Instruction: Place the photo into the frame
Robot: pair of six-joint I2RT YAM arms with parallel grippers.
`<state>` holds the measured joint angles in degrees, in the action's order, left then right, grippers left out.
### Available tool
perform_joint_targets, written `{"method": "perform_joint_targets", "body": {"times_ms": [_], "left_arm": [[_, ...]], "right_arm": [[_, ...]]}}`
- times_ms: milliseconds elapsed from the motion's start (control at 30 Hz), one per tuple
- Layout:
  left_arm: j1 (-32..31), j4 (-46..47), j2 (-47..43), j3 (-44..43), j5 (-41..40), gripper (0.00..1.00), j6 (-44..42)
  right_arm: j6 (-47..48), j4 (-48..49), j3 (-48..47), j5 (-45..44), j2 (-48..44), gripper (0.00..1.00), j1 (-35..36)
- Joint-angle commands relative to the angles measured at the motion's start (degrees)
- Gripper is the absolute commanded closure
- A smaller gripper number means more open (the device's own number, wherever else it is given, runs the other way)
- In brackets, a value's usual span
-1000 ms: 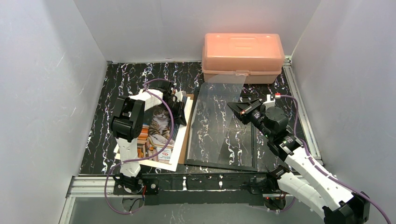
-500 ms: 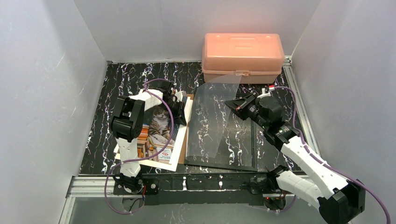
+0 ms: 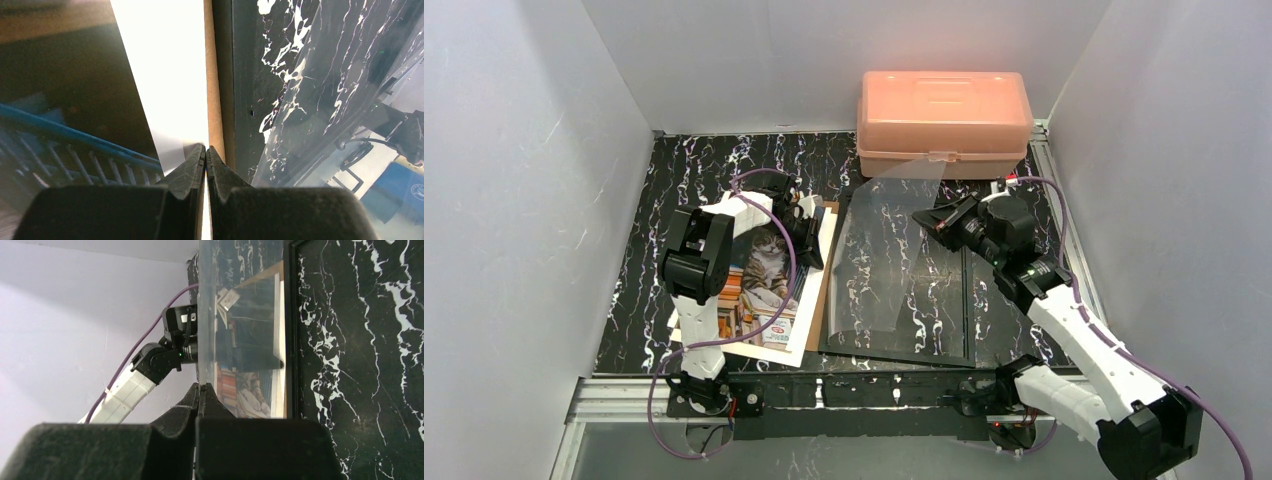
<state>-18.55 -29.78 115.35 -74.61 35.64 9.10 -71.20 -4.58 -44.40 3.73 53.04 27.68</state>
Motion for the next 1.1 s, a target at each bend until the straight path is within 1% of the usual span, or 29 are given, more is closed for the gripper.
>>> {"method": "perform_joint_targets", "body": {"times_ms": [0, 167, 400, 567, 767, 1067], "left_arm": [[-0.1, -1.8, -1.7, 1.6, -1.5, 0.98, -1.0], [-0.1, -1.7, -1.9, 1.8, -1.6, 0.98, -1.0], [0.0, -1.8, -1.9, 1.6, -1.4, 0.99, -0.8], [-0.1, -2.0, -1.8, 1.3, -1.4, 0.99, -0.9], [-0.1, -2.1, -2.1, 1.4, -1.1, 0.99, -0.9], [0.0, -2.3, -2.1, 1.3, -1.0, 0.99, -1.0]], "right_arm": [[1.7, 0.6, -3.6, 4.6, 1.4, 0.99, -3.9], [2.2, 1.9, -4.3, 10.3, 3.8, 0.99, -7.7], [4.5, 2.9, -5.3, 15.7, 6.4, 0.99, -9.7], [8.9, 3.1, -8.0, 20.0, 8.4, 0.99, -10.4], [11.6, 1.0, -9.8, 21.0, 9.6, 0.99, -11.7], [13.2, 2.4, -9.2, 23.1, 10.7, 0.99, -12.3]]}}
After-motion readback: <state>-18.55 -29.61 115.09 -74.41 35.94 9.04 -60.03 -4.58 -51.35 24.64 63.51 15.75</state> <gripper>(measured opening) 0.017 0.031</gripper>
